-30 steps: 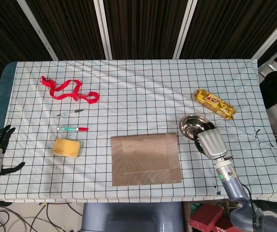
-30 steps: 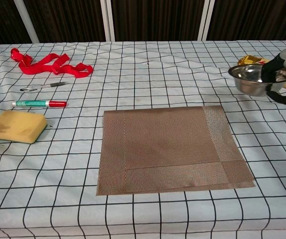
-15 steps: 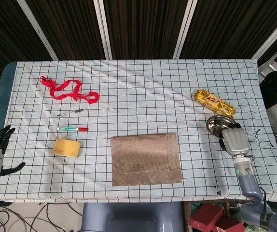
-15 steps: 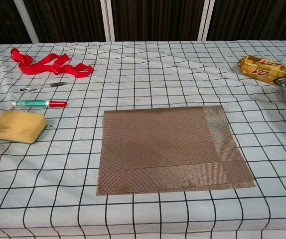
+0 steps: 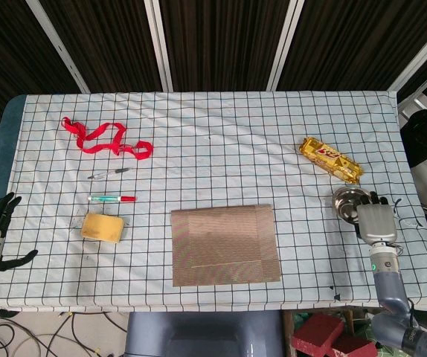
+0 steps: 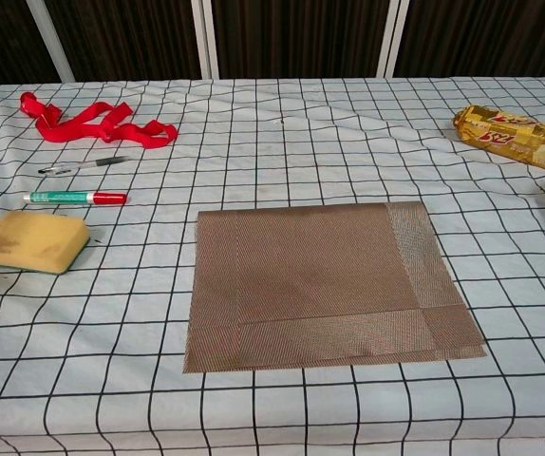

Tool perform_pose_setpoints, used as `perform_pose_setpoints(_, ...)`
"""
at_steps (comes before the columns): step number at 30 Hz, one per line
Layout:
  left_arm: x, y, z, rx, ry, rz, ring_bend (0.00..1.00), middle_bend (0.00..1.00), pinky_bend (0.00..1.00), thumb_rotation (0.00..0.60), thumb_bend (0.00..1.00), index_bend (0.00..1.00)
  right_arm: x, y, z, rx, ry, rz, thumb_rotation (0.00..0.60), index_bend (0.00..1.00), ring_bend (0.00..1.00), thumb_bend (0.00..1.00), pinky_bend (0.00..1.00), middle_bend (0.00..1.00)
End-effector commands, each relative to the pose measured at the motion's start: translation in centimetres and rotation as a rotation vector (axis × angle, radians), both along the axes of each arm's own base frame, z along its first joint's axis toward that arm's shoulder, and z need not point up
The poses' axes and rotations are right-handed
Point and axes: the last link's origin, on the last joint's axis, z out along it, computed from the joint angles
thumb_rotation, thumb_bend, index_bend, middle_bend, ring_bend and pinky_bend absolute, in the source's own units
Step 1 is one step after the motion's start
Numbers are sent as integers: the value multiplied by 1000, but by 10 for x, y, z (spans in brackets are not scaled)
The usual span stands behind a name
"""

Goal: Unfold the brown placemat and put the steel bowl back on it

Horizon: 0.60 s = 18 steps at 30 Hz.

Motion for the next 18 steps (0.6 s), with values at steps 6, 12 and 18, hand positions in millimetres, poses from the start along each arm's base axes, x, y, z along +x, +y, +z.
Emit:
perform_pose_setpoints(6,2,0,0,-3,-8,-13,0,0,0,600,13,0,27,18,14,-29,49,-38,600,128,16,137,191,36)
perform_pose_setpoints(12,3,-1,0,5,-16,-29,0,0,0,600,14,0,59,37,15,-19,-21,54,600,124,18,71,191,47)
perform_pose_setpoints(18,4,-1,1,16,-31,-46,0,0,0,600,13,0,97,61,2,59,-116,223,600,217,95,67,209,149)
